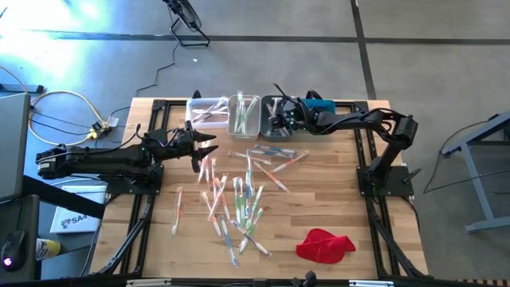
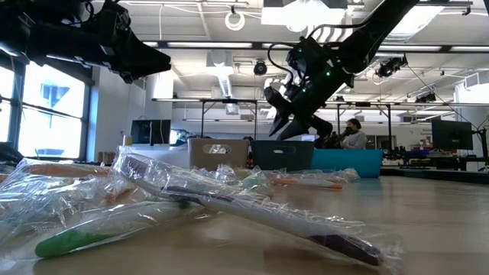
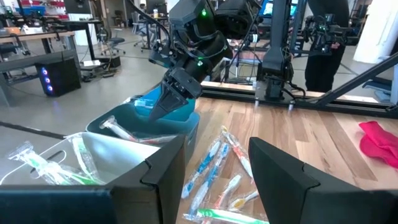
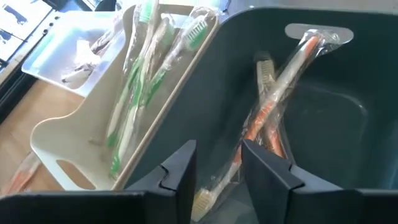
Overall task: Pick & Place Toothbrushes
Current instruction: Put the orange toothbrush into the dark green bin
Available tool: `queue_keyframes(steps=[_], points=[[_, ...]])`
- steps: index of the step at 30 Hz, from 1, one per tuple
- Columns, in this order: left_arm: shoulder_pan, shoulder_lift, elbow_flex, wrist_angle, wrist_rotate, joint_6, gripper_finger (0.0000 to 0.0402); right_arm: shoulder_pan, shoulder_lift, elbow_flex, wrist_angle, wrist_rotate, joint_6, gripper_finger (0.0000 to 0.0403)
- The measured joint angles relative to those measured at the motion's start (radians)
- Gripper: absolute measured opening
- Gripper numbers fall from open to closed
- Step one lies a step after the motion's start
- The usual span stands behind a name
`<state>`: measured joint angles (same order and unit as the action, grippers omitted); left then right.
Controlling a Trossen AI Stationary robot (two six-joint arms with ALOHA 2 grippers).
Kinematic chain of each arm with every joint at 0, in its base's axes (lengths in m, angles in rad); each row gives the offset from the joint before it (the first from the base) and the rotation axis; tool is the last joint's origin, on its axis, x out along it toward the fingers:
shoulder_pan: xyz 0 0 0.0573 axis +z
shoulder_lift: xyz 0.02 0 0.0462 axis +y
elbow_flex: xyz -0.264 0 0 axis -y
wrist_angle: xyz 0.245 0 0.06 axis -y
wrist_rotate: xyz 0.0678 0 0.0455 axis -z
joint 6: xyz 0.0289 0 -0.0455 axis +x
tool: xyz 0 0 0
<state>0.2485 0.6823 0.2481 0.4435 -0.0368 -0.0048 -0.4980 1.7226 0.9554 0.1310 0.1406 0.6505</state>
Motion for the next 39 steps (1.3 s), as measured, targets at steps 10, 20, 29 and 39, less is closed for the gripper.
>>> queue_keyframes(steps=[10, 20, 29, 39], points=[[0.000, 0.000, 0.000, -0.005, 0.000, 0.000, 0.0171, 0.015, 0.000, 0.000, 0.098, -0.072, -0.094, 0.0092], [0.000, 0.000, 0.000, -0.007, 0.000, 0.010, 0.0171, 0.023, -0.040, 0.000, 0.134, -0.098, -0.133, 0.0055], [0.000, 0.000, 0.000, -0.027, 0.007, 0.026, 0.0171, 0.073, -0.146, 0.000, 0.094, -0.098, -0.205, 0.0029], [0.000, 0.000, 0.000, -0.026, 0.048, 0.026, 0.0171, 0.171, -0.193, 0.000, 0.035, -0.248, -0.315, 0.0023]])
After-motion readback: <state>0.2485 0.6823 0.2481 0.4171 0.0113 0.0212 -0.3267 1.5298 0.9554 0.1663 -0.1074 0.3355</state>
